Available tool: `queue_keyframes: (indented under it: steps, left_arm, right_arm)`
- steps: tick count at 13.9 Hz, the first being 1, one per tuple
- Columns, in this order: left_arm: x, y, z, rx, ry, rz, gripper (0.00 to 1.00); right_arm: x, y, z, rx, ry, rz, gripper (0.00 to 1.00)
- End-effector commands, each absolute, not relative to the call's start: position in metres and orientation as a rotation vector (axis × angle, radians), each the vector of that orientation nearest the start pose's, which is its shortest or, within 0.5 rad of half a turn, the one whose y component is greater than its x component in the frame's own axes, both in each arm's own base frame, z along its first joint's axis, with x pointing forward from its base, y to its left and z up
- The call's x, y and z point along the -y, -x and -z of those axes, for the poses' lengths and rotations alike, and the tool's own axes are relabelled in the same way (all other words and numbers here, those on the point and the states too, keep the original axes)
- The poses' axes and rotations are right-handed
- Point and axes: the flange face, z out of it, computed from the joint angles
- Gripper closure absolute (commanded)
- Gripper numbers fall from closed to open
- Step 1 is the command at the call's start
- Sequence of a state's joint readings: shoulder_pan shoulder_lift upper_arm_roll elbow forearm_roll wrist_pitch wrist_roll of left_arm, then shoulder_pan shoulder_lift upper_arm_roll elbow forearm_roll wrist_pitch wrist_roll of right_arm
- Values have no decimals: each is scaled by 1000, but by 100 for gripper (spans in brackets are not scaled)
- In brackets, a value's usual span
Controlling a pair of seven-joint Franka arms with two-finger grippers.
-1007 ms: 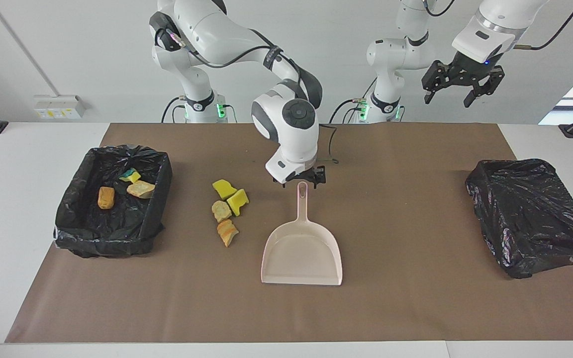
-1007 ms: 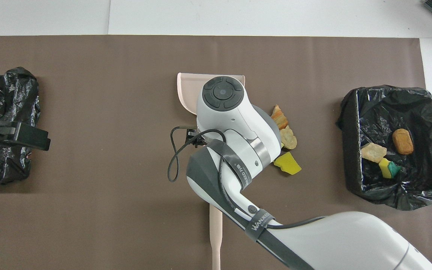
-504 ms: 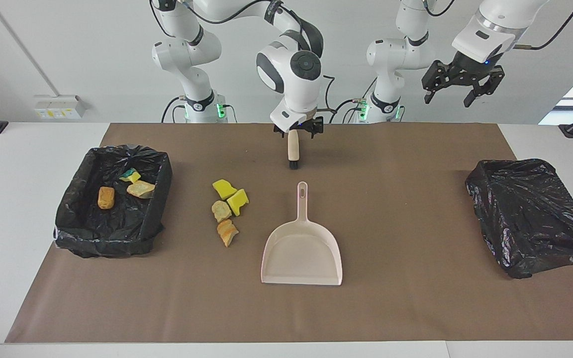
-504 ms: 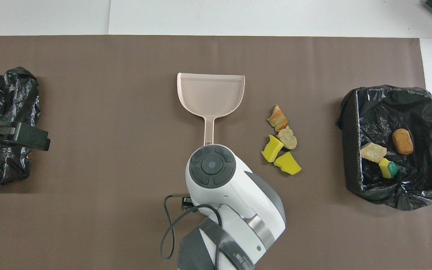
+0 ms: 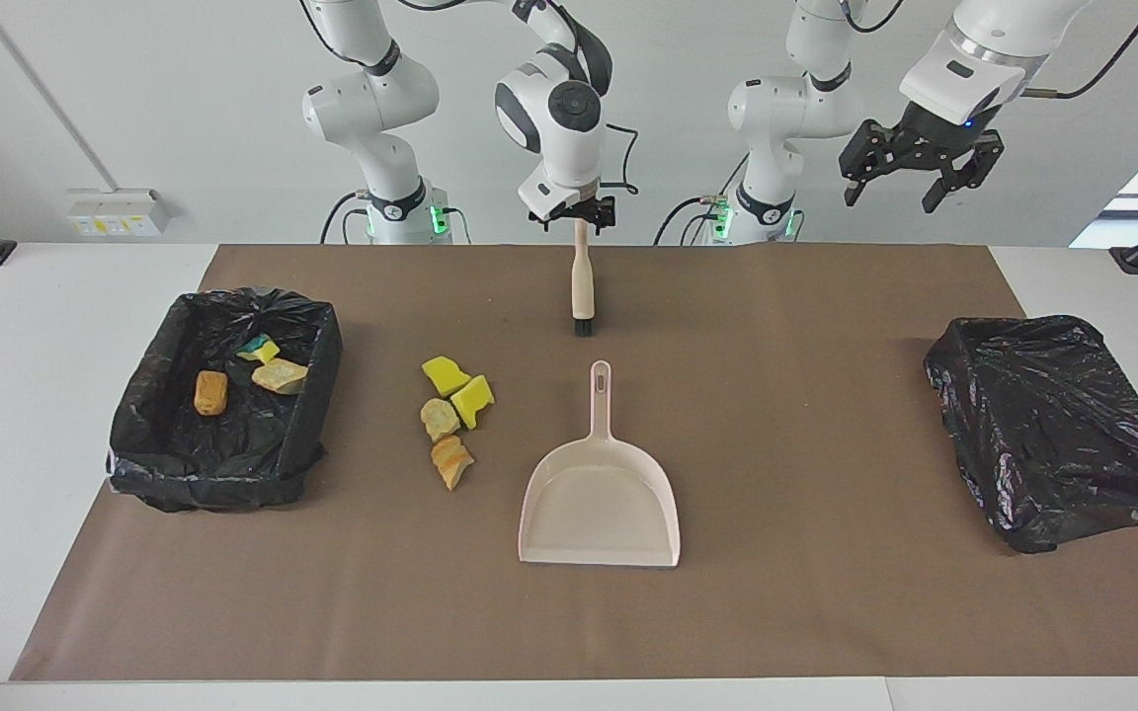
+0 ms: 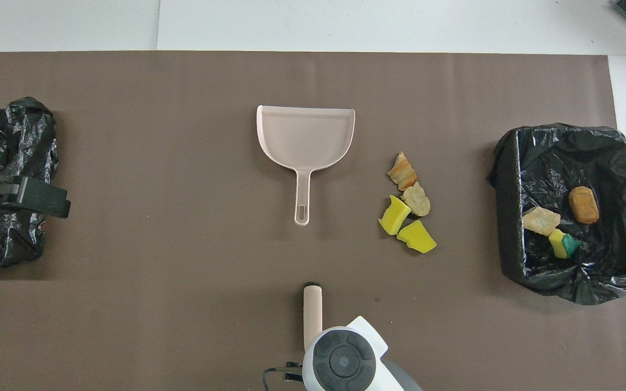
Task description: Sweep and dump trash in bin
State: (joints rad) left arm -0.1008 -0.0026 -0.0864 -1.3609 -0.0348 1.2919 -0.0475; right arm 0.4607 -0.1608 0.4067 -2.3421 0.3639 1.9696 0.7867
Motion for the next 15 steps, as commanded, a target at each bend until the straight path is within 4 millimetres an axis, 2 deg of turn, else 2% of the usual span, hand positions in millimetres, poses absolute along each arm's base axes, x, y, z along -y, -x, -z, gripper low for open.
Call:
queue_keyframes:
  steps: [1, 4, 8, 10, 11, 15]
  left_arm:
    - [94, -504, -699, -241, 3144, -119, 0]
    - [94, -504, -698, -241, 3143, -124, 0]
    - [89, -504, -699, -229, 3144, -124, 0]
    - [88, -504, -699, -224, 3145, -124, 0]
    - [88, -504, -698, -224, 3145, -126, 0]
    - [88, -504, -699, -198, 3146, -124, 0]
  right_arm:
    - [-360, -260, -365, -140, 3047, -478, 0]
    - [-367, -244, -346, -97, 3044, -424, 0]
    - [-369, -241, -343, -63, 3036, -399, 0]
    - [-373, -230, -337, -31, 3036, -376, 9]
    - [-372, -229, -336, -31, 3035, -371, 14]
    - [-372, -229, -335, -59, 3034, -370, 64]
